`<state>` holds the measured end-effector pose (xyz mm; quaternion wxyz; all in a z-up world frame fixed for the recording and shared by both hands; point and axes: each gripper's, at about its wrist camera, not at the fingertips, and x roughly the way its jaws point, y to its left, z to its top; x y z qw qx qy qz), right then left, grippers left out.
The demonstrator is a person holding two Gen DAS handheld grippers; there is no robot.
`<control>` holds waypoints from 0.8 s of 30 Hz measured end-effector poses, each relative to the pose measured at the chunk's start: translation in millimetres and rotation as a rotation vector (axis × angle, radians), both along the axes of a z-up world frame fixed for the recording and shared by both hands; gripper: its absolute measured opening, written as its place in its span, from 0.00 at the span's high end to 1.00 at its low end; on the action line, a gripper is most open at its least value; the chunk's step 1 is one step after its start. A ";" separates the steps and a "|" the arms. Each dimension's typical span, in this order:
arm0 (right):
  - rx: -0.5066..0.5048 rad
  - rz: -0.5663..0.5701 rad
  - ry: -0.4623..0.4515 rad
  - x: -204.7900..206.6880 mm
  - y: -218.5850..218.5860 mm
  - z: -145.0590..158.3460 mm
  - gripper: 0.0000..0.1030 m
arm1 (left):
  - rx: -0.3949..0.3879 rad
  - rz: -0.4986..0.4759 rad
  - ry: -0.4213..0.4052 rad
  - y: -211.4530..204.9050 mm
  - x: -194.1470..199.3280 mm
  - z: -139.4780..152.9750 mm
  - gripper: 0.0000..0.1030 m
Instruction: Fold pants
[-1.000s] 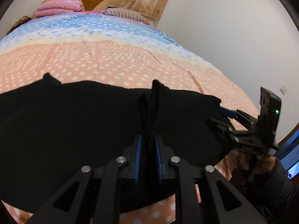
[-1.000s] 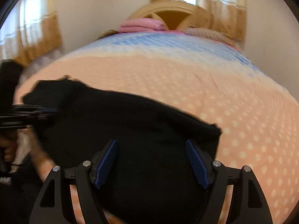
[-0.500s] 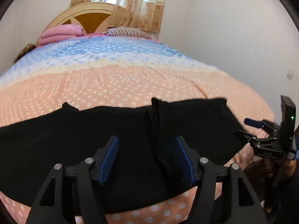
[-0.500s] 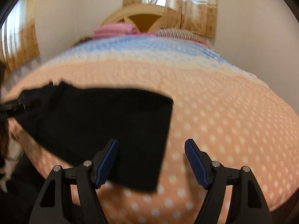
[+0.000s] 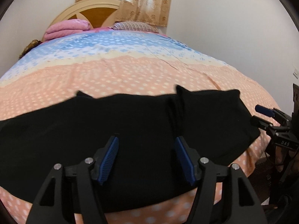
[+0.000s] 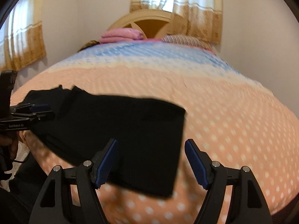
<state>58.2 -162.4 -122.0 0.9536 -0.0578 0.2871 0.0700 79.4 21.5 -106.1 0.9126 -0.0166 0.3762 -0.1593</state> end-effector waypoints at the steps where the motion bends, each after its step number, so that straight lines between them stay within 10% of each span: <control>1: -0.001 0.022 0.002 4.9 8.4 0.5 0.27 | 0.013 0.016 -0.007 7.5 1.1 1.6 0.36; 14: -0.078 0.164 0.070 34.7 92.1 -30.5 0.26 | 0.216 0.346 -0.042 170.9 -1.5 8.8 0.23; 24: -0.055 0.171 -0.002 3.3 78.7 -26.1 0.26 | -0.053 0.549 0.042 274.5 -11.5 -35.3 0.23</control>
